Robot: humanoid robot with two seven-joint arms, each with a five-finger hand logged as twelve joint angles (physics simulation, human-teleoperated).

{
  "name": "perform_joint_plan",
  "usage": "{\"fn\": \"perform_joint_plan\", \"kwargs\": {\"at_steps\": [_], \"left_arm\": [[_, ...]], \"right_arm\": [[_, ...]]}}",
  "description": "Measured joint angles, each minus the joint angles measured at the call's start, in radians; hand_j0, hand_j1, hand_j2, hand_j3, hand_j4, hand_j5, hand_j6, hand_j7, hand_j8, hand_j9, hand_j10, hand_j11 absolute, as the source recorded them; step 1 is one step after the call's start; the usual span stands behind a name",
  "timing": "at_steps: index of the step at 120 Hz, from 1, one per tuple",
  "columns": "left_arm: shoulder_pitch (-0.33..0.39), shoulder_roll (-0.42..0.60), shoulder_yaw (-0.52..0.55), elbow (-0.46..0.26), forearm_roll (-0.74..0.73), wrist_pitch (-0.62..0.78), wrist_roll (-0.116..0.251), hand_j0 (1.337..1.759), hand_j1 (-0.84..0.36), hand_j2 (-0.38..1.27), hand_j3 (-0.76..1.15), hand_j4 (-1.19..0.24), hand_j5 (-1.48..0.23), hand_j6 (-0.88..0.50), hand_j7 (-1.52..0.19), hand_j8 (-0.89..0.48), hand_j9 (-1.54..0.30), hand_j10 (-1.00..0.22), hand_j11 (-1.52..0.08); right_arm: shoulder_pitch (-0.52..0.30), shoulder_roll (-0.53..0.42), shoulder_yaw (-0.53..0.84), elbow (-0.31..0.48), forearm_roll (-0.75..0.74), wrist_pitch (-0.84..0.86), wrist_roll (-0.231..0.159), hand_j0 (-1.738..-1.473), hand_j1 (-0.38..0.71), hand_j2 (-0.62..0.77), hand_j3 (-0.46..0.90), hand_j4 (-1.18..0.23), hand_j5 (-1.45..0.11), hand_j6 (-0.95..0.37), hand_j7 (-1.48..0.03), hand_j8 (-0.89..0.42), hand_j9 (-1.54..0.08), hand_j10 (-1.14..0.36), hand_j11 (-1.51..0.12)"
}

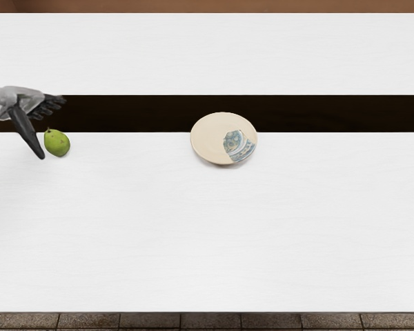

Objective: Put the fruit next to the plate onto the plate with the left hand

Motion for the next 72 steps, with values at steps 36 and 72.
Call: {"fn": "perform_joint_plan", "kwargs": {"at_steps": [36, 72], "left_arm": [[0.004, -0.034, 0.004, -0.003, 0.004, 0.037, 0.001, 1.658, 0.35, 0.0, 0.0, 0.0, 0.0, 0.0, 0.0, 0.0, 0.0, 0.0, 0.0], [0.043, -0.074, 0.004, 0.029, 0.004, 0.145, 0.026, 1.658, 0.35, 0.0, 0.0, 0.0, 0.0, 0.0, 0.0, 0.0, 0.0, 0.0, 0.0]], "right_arm": [[0.0, 0.0, 0.0, 0.0, 0.0, 0.0, 0.0, -1.658, -0.35, 0.0, 0.0, 0.0, 0.0, 0.0, 0.0, 0.0, 0.0, 0.0, 0.0], [0.0, 0.0, 0.0, 0.0, 0.0, 0.0, 0.0, -1.658, -0.35, 0.0, 0.0, 0.0, 0.0, 0.0, 0.0, 0.0, 0.0, 0.0, 0.0]]}}
